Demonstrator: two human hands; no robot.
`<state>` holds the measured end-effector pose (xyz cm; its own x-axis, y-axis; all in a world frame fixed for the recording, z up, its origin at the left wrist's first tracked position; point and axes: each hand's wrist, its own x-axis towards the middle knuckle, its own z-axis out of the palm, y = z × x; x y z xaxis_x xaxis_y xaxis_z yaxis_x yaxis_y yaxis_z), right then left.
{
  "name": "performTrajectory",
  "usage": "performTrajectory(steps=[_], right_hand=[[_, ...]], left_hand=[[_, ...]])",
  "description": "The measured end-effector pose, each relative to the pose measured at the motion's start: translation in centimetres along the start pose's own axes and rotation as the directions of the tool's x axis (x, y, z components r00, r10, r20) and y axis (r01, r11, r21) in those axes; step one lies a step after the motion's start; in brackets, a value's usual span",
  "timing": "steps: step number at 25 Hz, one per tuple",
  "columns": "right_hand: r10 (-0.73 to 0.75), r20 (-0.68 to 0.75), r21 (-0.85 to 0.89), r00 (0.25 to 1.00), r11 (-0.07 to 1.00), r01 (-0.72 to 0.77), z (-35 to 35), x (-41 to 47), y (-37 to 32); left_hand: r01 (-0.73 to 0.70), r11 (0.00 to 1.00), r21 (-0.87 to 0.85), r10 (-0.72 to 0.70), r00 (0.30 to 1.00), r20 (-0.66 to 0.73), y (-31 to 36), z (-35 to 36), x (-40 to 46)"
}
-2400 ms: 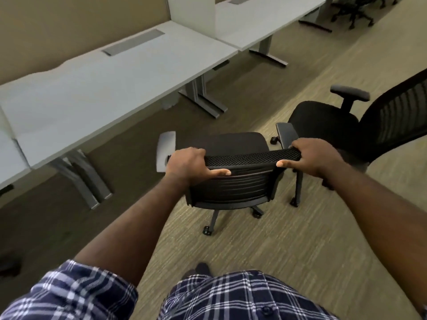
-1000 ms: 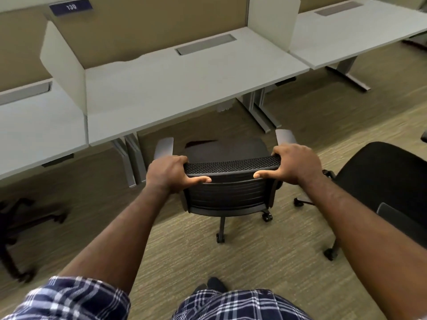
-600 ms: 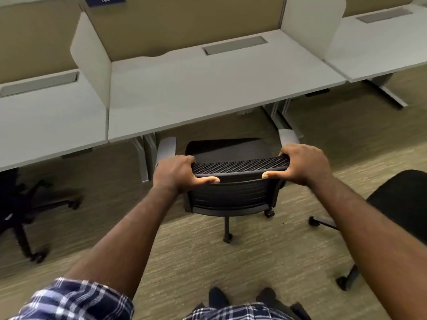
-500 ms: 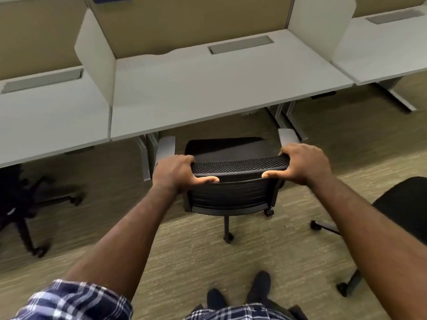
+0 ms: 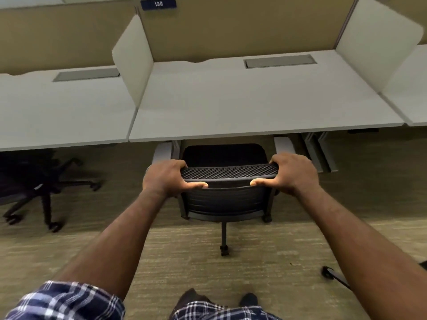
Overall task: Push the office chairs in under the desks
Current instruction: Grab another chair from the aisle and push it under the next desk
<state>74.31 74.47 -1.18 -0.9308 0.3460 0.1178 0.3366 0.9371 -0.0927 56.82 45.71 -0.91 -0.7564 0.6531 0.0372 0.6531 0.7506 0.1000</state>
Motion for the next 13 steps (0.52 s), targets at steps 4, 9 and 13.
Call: performTrajectory(steps=[4,9,13], right_hand=[[-0.041,-0.007,0.003,0.999,0.999,0.041,0.4,3.2,0.0],[-0.063,-0.014,-0.033,0.998,0.998,0.062,1.1,6.4,-1.1],[-0.043,0.012,-0.037,0.999,0.998,0.044,1.5,8.7,-2.5]], left_hand=[[0.037,0.999,0.018,-0.037,0.999,-0.015,-1.0,0.0,2.0],[0.046,0.999,0.008,-0.046,0.999,0.016,-3.5,-0.2,4.7],[0.034,0.999,0.003,-0.034,0.999,0.033,-5.8,-0.6,6.8]])
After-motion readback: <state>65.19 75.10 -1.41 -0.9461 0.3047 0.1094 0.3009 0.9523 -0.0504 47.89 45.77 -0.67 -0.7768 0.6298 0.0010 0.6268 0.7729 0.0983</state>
